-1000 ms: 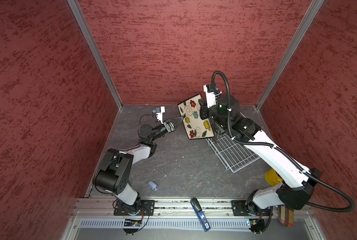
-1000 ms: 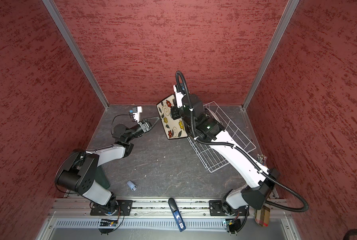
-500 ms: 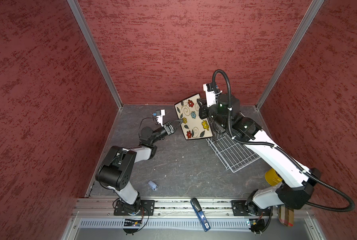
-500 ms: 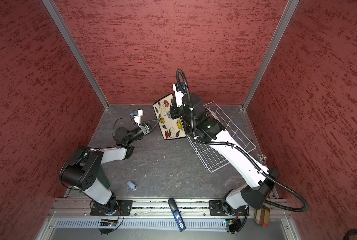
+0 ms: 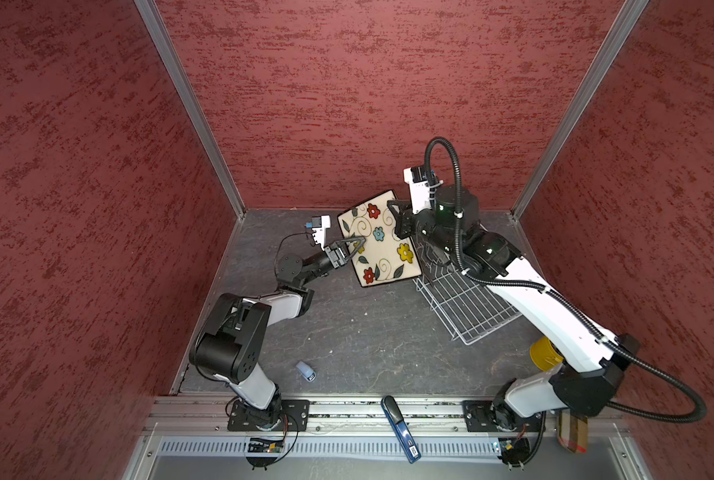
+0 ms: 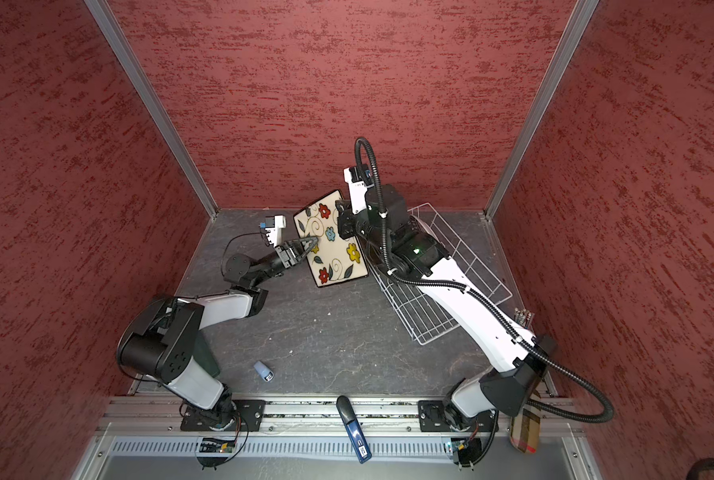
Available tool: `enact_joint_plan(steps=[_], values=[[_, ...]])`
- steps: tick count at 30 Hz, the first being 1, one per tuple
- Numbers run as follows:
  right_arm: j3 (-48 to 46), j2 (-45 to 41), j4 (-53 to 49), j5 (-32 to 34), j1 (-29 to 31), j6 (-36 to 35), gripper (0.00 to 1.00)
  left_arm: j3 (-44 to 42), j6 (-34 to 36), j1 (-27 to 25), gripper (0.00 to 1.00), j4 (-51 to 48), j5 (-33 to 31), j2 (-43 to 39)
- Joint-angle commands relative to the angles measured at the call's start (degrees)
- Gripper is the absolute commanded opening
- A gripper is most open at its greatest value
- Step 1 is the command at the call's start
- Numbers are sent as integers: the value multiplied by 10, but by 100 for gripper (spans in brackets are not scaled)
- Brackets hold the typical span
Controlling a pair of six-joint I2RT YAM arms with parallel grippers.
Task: Unload the plates from the dish rack
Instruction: 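Move the plate toward the left gripper while the left gripper grasps its edge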
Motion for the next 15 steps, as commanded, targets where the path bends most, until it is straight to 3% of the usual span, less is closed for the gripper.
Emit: enact_joint_plan(steps=[1, 6, 15], values=[[38, -18, 121, -78, -30, 57, 0, -9, -5, 8, 58, 25, -1, -26], [-6, -18, 194, -219, -95, 138, 0, 12, -25, 9, 47, 25, 24, -36], [-19, 11, 215, -296, -133, 163, 0, 4, -36, 18, 22, 25, 22, -60]])
